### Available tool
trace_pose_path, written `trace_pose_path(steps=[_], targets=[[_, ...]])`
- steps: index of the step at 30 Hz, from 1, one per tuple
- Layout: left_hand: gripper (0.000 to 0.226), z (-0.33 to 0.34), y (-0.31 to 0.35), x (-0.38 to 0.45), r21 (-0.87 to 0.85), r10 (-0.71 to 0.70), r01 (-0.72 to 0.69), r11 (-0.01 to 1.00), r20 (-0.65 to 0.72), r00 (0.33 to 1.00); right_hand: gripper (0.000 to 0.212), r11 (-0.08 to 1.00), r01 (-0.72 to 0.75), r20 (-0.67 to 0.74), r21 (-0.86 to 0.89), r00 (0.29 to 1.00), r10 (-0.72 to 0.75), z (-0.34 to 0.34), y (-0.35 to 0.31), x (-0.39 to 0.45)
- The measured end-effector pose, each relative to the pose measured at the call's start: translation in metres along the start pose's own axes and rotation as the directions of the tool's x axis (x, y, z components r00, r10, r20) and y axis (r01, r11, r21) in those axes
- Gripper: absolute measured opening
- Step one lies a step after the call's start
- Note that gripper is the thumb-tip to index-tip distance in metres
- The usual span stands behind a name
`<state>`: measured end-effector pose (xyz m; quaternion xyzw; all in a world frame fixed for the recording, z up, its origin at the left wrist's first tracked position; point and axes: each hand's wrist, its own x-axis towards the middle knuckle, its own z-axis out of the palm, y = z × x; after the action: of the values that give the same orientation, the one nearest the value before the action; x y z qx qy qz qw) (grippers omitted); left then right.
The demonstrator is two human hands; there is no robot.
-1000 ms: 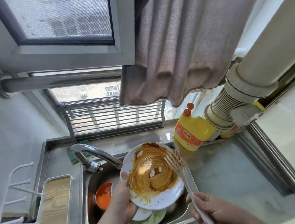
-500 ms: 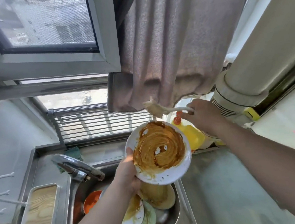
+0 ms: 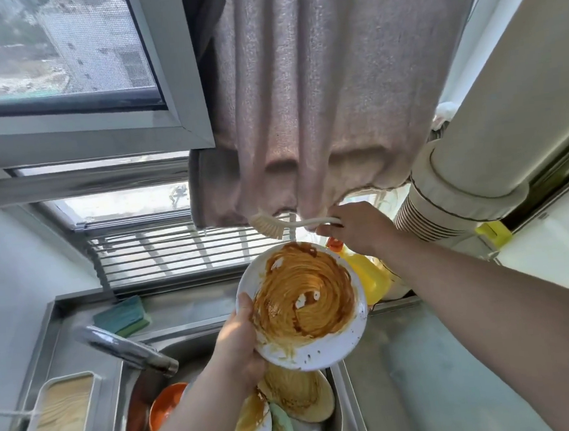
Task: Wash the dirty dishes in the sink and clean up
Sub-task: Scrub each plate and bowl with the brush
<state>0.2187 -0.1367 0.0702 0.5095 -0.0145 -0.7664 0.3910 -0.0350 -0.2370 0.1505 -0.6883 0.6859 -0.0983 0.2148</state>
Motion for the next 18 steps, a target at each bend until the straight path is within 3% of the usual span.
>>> trace_pose_path(steps=[12,15,18], targets=[[0.051,-0.004,-0.005,-0.006,-0.059,-0.035,0.037,0.998,0.041,0.999,0.030,0.998,0.005,-0.020,0.062,1.000,-0.003,0.015,0.006,-0.005],[0.048,-0.015,-0.006,-0.009,-0.036,-0.014,0.015,0.999,0.032,0.999,0.051,0.997,0.022,-0.133,0.078,0.991,-0.011,-0.001,-0.013,-0.028],[0.054,-0.043,-0.012,-0.010,-0.001,-0.037,0.037,0.999,-0.020,0.999,0.042,0.993,0.026,-0.218,0.119,0.976,0.001,0.011,-0.023,-0.081]])
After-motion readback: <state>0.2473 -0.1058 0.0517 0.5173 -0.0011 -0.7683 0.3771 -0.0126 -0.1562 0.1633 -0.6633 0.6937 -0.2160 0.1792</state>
